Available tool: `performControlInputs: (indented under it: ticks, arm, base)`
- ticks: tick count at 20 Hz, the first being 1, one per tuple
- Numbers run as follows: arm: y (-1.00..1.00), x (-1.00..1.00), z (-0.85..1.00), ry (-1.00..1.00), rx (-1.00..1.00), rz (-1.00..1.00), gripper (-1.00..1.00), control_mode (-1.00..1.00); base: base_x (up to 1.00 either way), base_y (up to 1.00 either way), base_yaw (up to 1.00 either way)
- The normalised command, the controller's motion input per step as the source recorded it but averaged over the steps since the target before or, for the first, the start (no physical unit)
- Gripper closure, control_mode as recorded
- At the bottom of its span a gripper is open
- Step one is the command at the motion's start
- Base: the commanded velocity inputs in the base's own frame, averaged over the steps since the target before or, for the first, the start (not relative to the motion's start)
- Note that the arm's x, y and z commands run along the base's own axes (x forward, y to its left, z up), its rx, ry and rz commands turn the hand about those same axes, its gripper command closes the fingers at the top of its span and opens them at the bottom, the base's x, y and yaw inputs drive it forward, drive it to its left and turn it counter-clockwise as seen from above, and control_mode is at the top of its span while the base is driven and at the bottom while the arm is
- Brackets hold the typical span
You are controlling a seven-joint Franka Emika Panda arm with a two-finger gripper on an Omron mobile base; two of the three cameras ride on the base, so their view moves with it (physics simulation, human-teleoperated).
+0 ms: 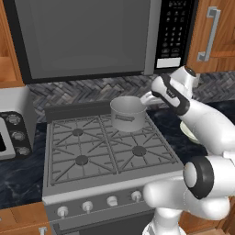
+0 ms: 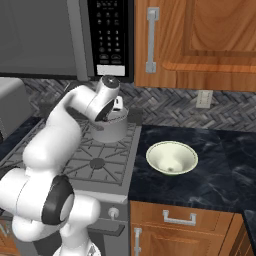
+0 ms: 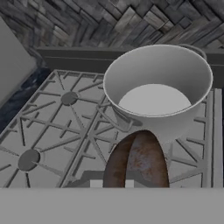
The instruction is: Open the cabinet and move the ladle to the pot. Then close the cabinet.
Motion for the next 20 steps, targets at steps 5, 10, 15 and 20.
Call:
performControlInputs:
  ticks: [5, 10, 15, 20]
  arm:
    - [0.14, 0.46, -0.12, -0.04, 0.01, 0.00, 1.00, -1.00]
    - [0.17, 0.39, -0.15, -0.04, 0.01, 0.00, 1.00, -1.00]
    - [0.12, 0.39, -0.11, -0.05, 0.00, 0.00, 1.00, -1.00]
    - [0.08, 0.28, -0.10, -0.02, 0.00, 0.00, 1.00, -1.00]
  base:
    - [0.00, 0.00, 0.00]
    - [0.00, 0.00, 0.00]
    - [0.00, 0.00, 0.00]
    - [0.00, 0.00, 0.00]
